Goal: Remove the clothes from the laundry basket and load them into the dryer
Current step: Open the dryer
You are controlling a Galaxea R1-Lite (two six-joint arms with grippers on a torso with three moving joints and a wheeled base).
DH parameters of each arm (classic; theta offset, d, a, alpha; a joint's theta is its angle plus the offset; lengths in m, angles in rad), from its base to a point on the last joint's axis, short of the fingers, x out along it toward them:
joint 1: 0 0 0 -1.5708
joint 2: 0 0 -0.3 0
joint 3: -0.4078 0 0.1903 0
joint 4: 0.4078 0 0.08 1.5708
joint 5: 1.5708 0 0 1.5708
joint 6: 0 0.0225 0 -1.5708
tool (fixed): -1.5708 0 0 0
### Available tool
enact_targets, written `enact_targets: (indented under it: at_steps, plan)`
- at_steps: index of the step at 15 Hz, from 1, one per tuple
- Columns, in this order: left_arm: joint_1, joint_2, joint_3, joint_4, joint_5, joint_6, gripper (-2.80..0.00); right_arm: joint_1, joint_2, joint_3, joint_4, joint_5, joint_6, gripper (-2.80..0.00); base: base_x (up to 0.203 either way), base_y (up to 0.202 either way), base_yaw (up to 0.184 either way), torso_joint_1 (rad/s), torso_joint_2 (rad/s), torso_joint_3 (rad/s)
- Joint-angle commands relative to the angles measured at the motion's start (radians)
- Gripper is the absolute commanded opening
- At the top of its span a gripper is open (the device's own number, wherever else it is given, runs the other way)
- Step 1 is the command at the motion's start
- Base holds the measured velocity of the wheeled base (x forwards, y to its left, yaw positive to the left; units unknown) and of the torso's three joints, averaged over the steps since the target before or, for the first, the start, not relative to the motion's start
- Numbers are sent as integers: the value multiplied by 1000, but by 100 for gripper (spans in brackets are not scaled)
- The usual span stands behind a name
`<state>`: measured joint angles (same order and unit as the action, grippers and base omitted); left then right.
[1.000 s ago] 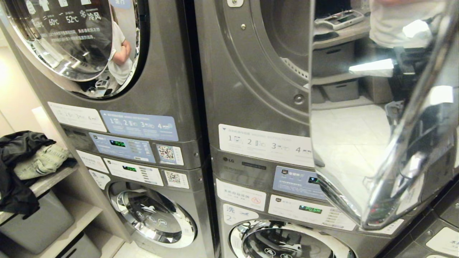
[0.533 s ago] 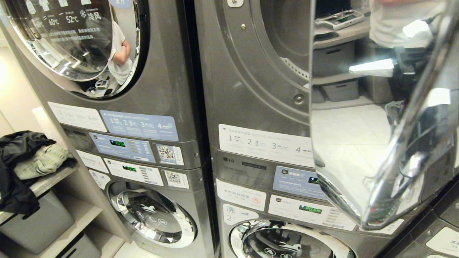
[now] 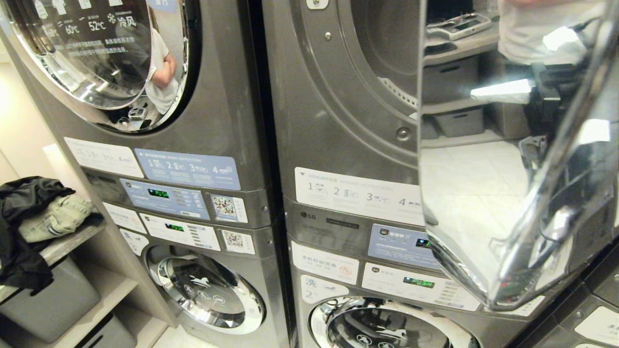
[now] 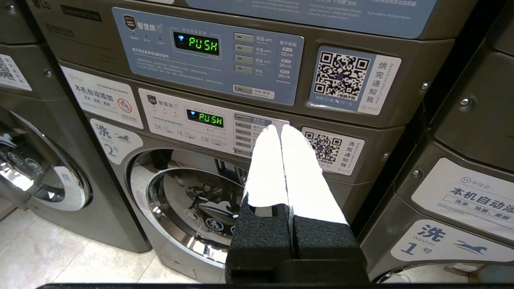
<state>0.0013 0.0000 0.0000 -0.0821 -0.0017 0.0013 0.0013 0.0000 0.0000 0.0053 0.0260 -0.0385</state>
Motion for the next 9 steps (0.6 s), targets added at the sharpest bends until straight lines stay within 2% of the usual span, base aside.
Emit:
enact_targets:
  at_steps: [1, 6, 9]
  plan:
    - [0, 0, 34, -1, 0, 0, -280, 0, 0, 2, 1, 0, 0, -280, 0, 0, 0, 0, 0, 0]
    - [0, 0, 34, -1, 0, -2, -280, 0, 2, 2, 1, 3, -6, -280, 0, 0, 0, 0, 0, 0]
    - [0, 0, 34, -1, 0, -3, -280, 0, 2, 2, 1, 2, 0, -280, -168, 0, 3, 1, 8, 2]
